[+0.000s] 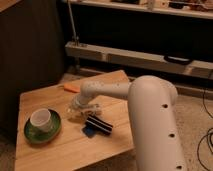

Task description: Stand the bottle upright

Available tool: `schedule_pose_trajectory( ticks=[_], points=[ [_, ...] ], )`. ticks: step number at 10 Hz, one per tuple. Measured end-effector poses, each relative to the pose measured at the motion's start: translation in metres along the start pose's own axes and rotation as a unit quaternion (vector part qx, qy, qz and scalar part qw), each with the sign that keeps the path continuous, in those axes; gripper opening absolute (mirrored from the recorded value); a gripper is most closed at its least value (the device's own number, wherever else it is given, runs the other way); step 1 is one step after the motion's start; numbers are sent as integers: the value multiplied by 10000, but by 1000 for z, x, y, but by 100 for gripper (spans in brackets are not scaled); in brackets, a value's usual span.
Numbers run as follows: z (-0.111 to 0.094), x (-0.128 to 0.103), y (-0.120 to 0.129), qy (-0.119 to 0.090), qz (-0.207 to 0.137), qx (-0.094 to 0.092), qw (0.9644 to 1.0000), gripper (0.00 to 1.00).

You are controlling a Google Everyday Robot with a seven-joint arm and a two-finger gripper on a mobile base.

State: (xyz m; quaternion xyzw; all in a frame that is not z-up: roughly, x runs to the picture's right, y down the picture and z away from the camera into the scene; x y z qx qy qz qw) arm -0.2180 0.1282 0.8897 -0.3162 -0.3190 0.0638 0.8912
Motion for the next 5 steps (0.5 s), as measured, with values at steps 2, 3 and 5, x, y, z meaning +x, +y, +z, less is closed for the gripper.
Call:
schedule_pose_trajectory(
  ticks=[2, 3, 5],
  points=[
    [-3, 3, -2, 16, 2, 32, 10000, 52],
    [-6, 2, -4, -31, 2, 87, 10000, 52],
    [-23, -10, -7, -249, -58, 266, 9993, 52]
  ],
)
